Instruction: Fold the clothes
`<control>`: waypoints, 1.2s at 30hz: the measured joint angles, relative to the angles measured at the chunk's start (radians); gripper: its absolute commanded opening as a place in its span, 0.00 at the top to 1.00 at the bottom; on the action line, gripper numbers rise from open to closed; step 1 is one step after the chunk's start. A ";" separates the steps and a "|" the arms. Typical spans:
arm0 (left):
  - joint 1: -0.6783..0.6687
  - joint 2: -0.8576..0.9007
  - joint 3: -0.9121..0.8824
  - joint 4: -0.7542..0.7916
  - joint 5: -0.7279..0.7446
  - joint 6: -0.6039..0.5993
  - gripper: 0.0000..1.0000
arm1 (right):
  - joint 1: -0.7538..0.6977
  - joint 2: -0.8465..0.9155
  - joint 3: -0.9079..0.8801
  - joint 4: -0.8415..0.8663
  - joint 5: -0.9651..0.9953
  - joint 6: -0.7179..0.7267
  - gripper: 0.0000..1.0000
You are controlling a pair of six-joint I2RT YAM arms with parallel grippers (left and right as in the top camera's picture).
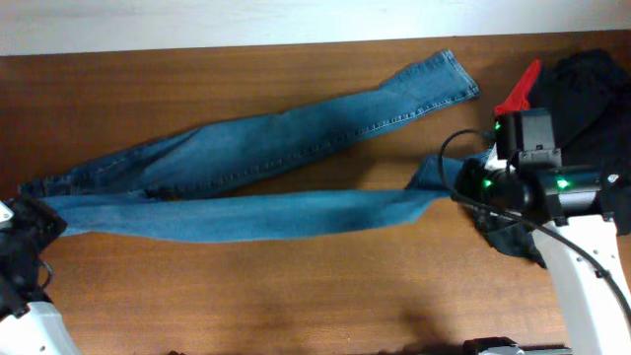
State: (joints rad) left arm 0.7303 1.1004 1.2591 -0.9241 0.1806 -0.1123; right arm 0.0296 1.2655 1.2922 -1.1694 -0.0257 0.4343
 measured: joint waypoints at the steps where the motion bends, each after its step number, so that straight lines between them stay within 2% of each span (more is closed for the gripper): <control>1: 0.000 0.003 0.001 0.000 -0.009 0.001 1.00 | 0.000 0.011 0.029 -0.005 -0.002 -0.006 0.96; 5: -0.006 0.080 0.001 0.065 -0.013 0.004 1.00 | 0.008 0.141 0.174 0.008 -0.039 -0.031 0.96; 9: -0.012 0.197 0.002 0.197 0.020 0.007 1.00 | 0.019 0.400 0.307 0.118 -0.126 -0.066 0.96; 10: -0.018 0.232 0.001 0.251 0.036 0.008 1.00 | 0.021 0.443 0.324 0.149 -0.138 -0.069 0.84; 11: -0.023 0.272 0.002 0.318 0.050 0.010 0.99 | 0.026 0.510 0.350 0.210 -0.159 -0.072 0.34; 12: -0.031 0.311 0.002 0.381 0.051 0.016 0.93 | 0.030 0.602 0.387 0.325 -0.155 -0.083 0.20; 14: -0.020 0.436 0.018 0.516 0.006 0.023 0.91 | 0.007 0.752 0.449 0.462 -0.133 -0.120 0.15; 16: -0.015 0.517 0.032 0.518 -0.010 0.024 0.91 | -0.017 0.848 0.476 0.426 -0.122 -0.141 0.12; 18: -0.015 0.575 0.032 0.483 -0.029 0.031 0.89 | -0.024 0.873 0.477 0.365 -0.101 -0.156 0.09; 21: -0.015 0.622 0.032 0.463 -0.045 0.066 0.86 | -0.024 0.876 0.481 0.292 -0.068 -0.193 0.03; 25: -0.017 0.625 0.035 0.464 -0.067 0.107 0.86 | -0.024 0.863 0.504 0.242 -0.040 -0.227 0.00; 29: -0.017 0.625 0.035 0.465 -0.077 0.124 0.85 | -0.032 0.816 0.535 0.246 0.034 -0.294 0.01; 31: -0.017 0.625 0.035 0.465 -0.080 0.127 0.85 | -0.050 0.783 0.560 0.225 0.052 -0.405 0.07; 33: -0.017 0.625 0.035 0.465 -0.081 0.132 0.85 | -0.068 0.768 0.570 0.161 0.057 -0.453 0.13; 36: -0.017 0.625 0.035 0.466 -0.081 0.141 0.84 | -0.089 0.764 0.562 0.110 0.042 -0.568 0.12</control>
State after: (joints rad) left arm 0.7136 1.7252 1.2942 -0.4583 0.0994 0.0288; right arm -0.0589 2.0300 1.8545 -1.0592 0.0166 -0.1337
